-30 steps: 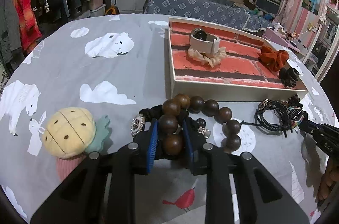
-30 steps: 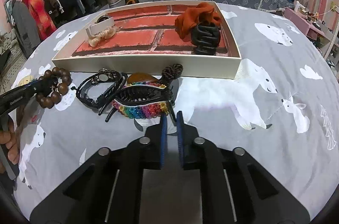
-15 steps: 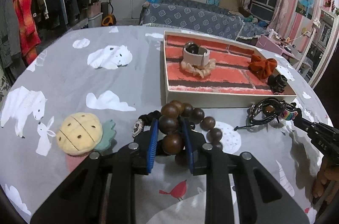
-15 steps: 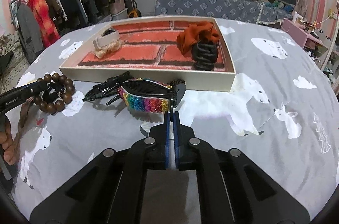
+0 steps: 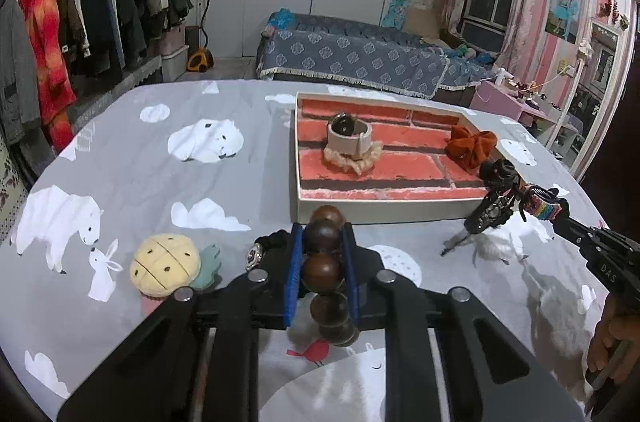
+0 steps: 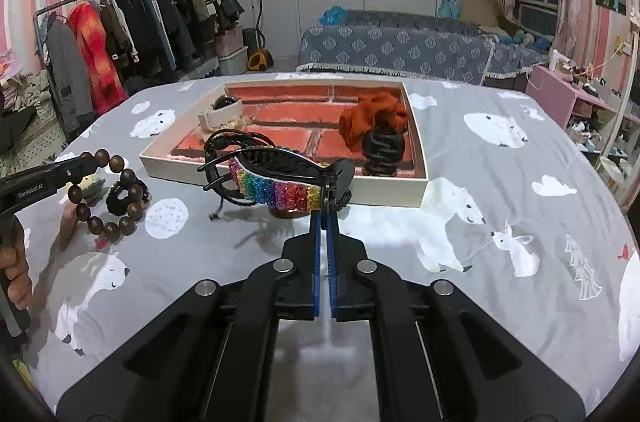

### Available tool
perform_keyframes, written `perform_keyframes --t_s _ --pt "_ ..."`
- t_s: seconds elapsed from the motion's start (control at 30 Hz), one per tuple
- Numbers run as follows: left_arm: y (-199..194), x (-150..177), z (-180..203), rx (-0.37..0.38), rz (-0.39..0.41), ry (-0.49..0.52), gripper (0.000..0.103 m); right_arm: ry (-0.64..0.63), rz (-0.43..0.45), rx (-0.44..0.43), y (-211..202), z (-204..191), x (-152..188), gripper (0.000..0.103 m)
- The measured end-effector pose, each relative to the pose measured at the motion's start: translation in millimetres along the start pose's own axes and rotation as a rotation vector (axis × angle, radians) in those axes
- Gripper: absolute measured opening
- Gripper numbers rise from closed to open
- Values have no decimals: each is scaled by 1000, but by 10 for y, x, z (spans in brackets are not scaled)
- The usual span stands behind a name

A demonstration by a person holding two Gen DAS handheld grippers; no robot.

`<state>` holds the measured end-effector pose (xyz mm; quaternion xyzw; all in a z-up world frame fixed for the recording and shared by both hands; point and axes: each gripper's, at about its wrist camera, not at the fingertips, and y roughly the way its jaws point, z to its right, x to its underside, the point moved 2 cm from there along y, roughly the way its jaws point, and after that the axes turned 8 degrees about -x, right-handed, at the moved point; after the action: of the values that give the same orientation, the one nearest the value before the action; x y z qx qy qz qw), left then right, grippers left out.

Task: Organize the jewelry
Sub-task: 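Grasp the wooden bead bracelet with the left tool while the right tool reaches the rainbow bracelet, then lift the bead and rainbow bracelets with both tools and lower them into the tray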

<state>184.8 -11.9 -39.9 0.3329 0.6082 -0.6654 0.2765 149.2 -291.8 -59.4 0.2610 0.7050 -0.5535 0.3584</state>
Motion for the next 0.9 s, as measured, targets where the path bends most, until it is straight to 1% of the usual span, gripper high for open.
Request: perform_keyframes --t_s 0.1,0.17,0.23,0.3,0.5,0.63,0.9 --pt "-36 -10 15 -4 6 9 20 -19 -9 16 -48 -44 -3 4" --pt "-33 10 11 -4 0 9 20 -63 -77 66 4 -67 30 4" --pt "-42 35 3 -3 -4 6 20 -81 -116 94 13 -42 65 4" --pt "-52 47 -5 -4 -3 3 20 -79 -132 110 -20 21 102 4" --pt "-90 79 -8 2 0 6 20 -76 -139 103 -160 81 202 4" --pt "-161 99 9 8 10 8 20 -65 -126 99 -233 60 253 4" --pt "-332 -2 72 14 48 24 20 -63 -68 94 -395 12 122 4"
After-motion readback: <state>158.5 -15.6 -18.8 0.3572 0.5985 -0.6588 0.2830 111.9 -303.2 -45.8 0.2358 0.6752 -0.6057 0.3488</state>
